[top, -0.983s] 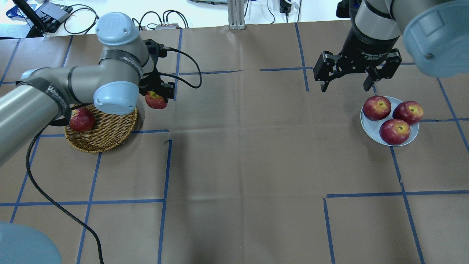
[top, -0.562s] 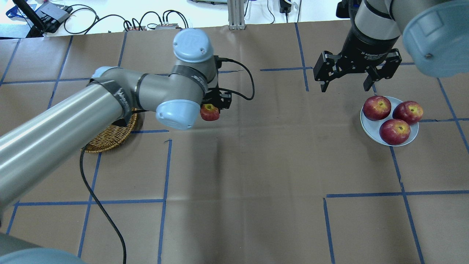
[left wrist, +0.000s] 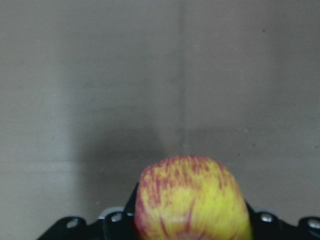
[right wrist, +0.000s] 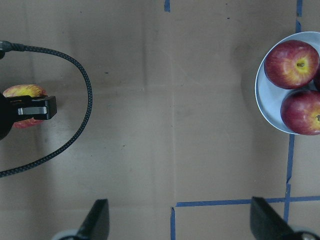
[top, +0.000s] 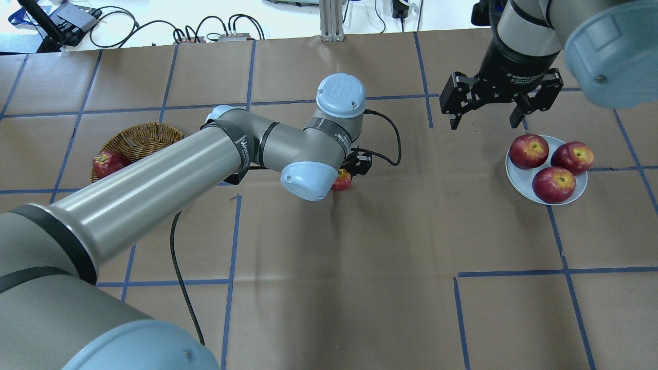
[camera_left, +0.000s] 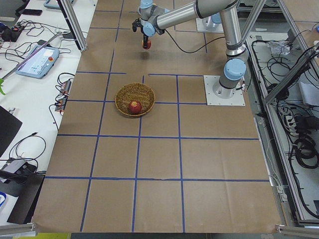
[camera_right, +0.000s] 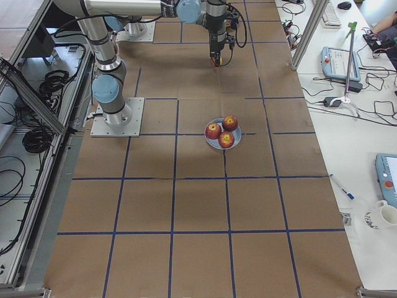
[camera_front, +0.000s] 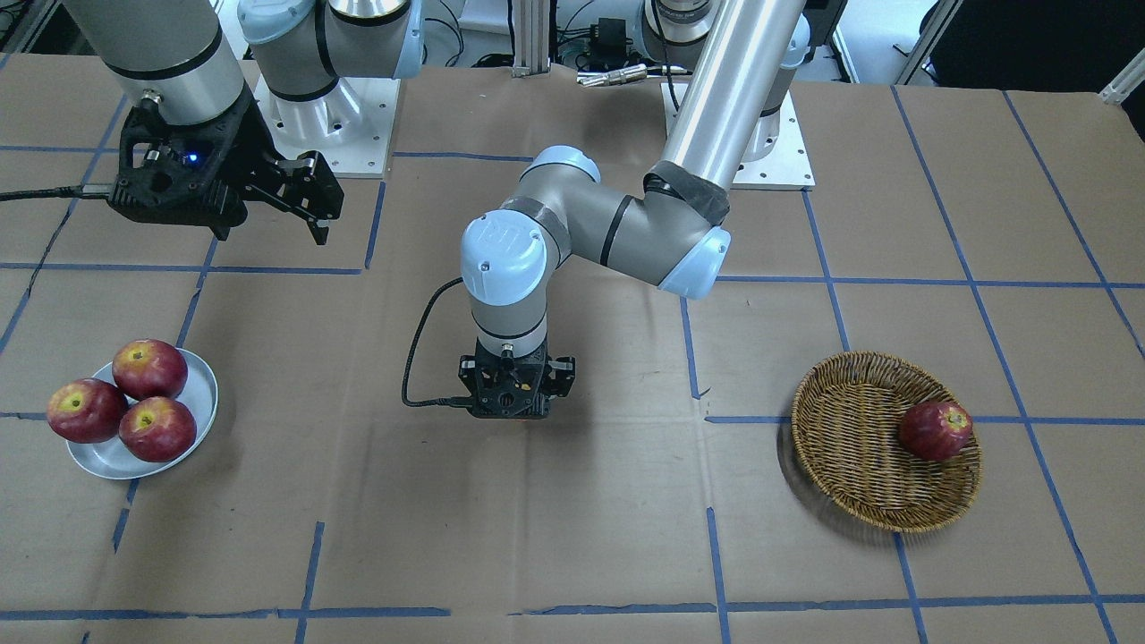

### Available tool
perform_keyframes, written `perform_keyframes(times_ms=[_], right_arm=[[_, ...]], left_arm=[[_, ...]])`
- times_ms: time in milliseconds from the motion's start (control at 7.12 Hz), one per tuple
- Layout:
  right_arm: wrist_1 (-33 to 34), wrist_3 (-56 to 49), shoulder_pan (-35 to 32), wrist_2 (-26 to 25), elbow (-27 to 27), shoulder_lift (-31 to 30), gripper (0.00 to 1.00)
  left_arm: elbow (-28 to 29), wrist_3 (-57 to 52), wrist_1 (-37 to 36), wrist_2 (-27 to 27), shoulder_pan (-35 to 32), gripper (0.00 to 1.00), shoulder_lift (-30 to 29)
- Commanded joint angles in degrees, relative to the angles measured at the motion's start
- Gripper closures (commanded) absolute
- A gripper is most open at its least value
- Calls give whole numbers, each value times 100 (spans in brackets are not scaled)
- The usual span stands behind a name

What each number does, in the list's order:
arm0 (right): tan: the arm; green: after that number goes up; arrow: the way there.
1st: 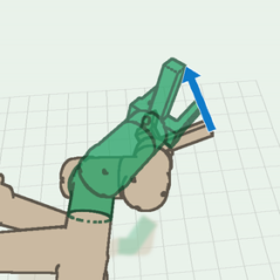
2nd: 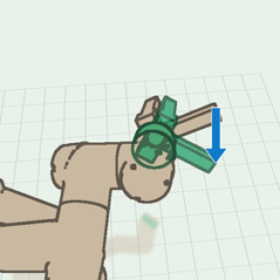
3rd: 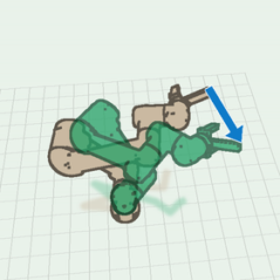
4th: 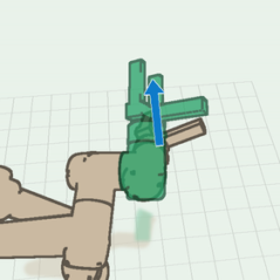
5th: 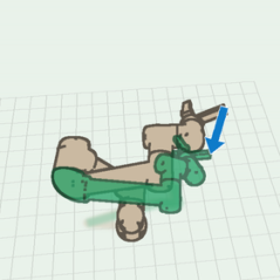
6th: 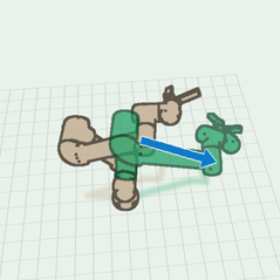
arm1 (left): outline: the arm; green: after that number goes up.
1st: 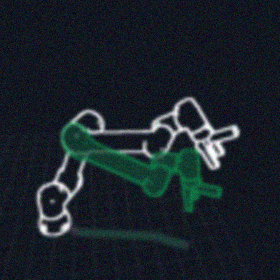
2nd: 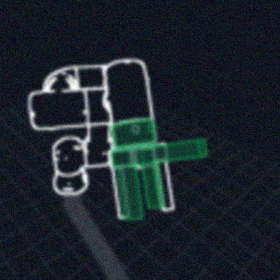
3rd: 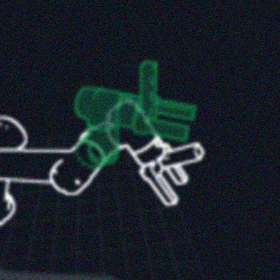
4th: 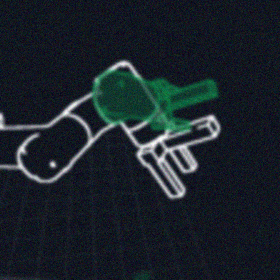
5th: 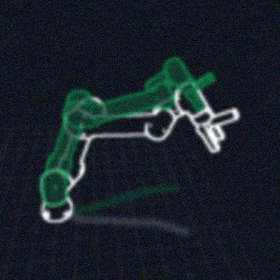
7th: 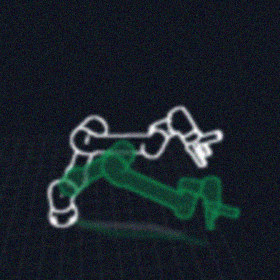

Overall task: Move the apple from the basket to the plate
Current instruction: 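Lift the striped apple and carry it toward the table center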

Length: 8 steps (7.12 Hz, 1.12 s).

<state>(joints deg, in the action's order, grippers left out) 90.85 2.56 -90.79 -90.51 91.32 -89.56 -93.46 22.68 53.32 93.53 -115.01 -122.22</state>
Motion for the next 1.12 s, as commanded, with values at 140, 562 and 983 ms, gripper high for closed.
perform_keyframes(times_ms=[140, 562, 983], right_arm=[[3, -1, 0, 7, 0, 0, 0], [-6, -1, 0, 7, 0, -9, 0], [3, -1, 0, 16, 0, -9, 0]], left_arm=[[12, 26, -50, -2, -31, 29, -108], [12, 26, -50, -10, -31, 3, -82], [405, -210, 743, 7, 214, 1, 784]])
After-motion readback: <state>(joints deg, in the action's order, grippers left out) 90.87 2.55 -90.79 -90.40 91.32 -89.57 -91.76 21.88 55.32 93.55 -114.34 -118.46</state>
